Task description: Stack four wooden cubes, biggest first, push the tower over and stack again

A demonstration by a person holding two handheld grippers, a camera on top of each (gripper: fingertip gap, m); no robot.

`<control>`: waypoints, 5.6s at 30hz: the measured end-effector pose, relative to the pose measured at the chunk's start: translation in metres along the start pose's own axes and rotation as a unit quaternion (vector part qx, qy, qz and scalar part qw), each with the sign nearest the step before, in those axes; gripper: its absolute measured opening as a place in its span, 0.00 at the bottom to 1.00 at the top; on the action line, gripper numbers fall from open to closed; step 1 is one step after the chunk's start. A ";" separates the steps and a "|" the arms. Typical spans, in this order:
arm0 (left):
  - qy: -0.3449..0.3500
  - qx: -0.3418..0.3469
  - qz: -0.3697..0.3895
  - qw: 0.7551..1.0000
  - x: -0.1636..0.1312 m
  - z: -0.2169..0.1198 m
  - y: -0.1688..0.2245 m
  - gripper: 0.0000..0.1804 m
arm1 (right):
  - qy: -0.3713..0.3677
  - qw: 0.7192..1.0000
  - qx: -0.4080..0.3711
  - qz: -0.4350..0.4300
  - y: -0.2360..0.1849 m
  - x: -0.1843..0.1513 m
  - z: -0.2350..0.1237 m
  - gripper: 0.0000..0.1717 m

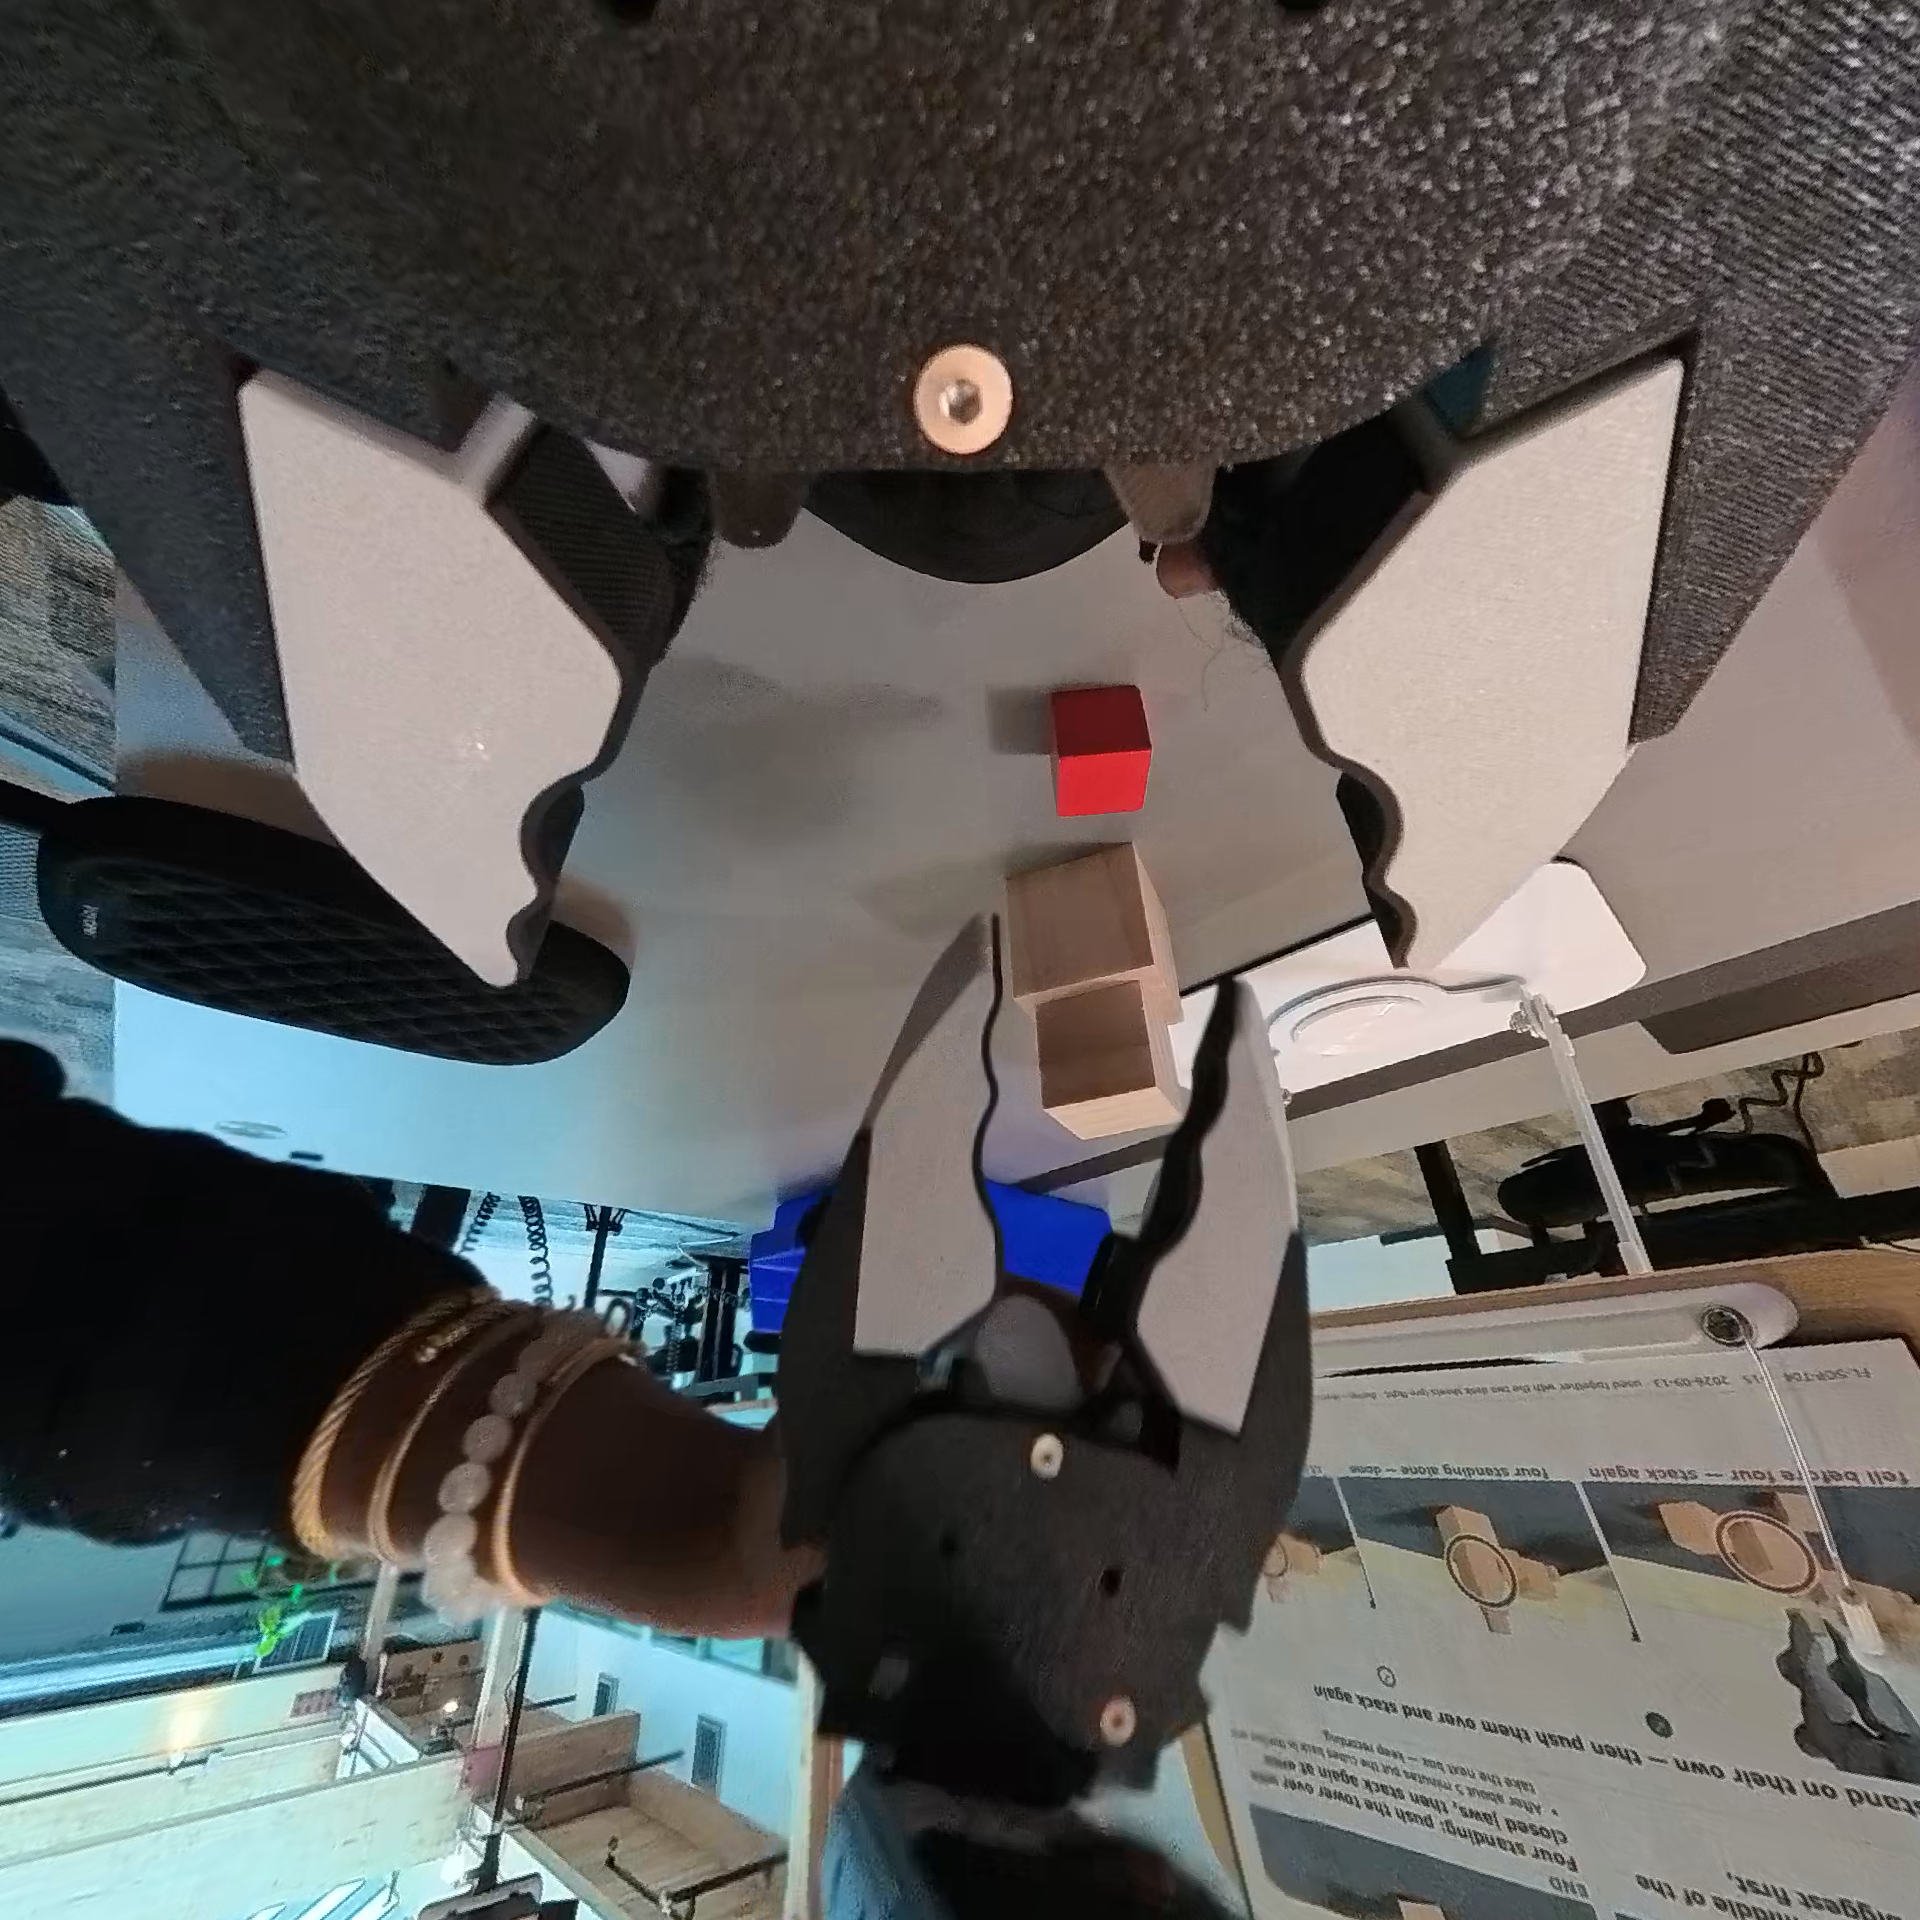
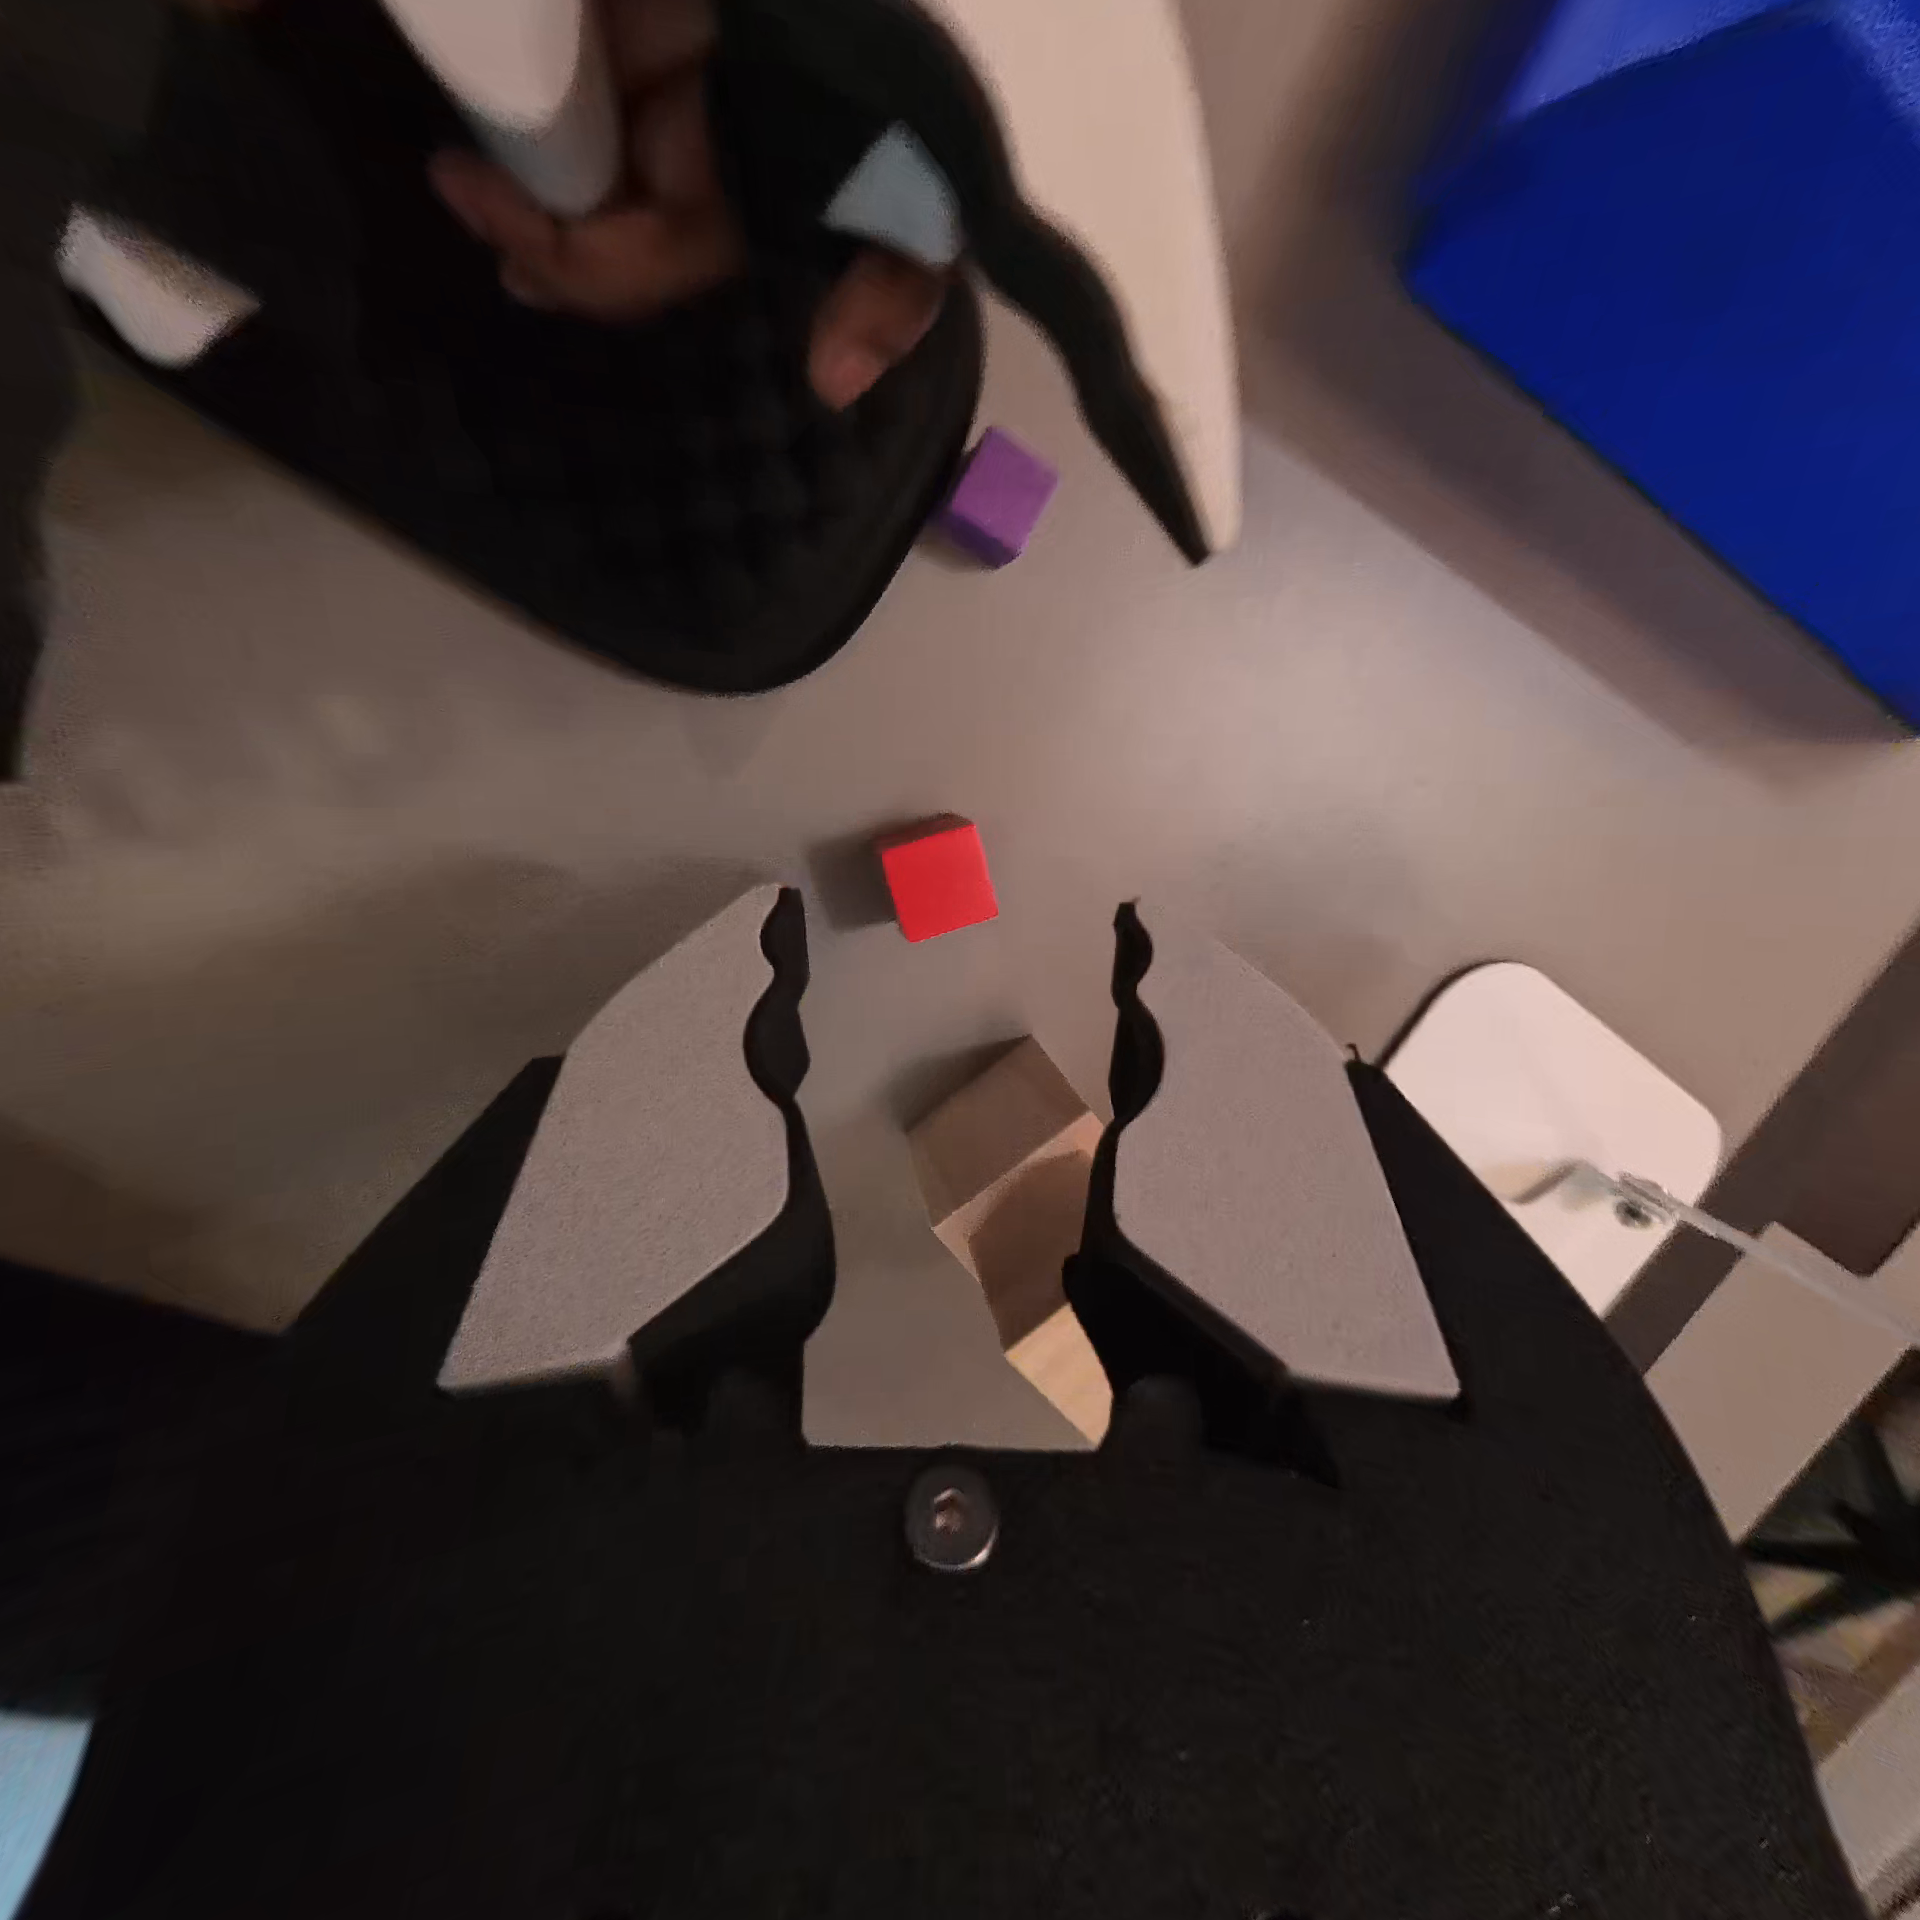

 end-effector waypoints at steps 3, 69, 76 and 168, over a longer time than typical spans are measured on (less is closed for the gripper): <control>0.002 0.000 0.000 1.000 0.000 -0.001 0.000 0.79 | -0.043 0.997 0.052 -0.028 0.002 0.002 0.020 0.32; 0.022 0.012 -0.001 1.000 0.002 -0.003 -0.001 0.81 | -0.118 0.925 -0.055 0.356 0.040 -0.049 -0.055 0.44; 0.081 0.055 -0.015 0.995 0.006 -0.023 -0.001 0.78 | 0.072 0.953 -0.094 0.281 0.022 0.016 -0.018 0.33; 0.046 0.044 -0.008 0.998 0.004 -0.019 0.000 0.73 | 0.101 0.960 -0.098 0.244 -0.035 -0.176 -0.003 0.00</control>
Point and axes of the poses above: each gripper's, where its closed fingertips meet, z out along the fingers, x out of its top, y = z × x across the jaws, the point moved 10 cm from there along -z, back along the fingers, and after that the axes turned 13 degrees about -z, right-handed, at the moved point
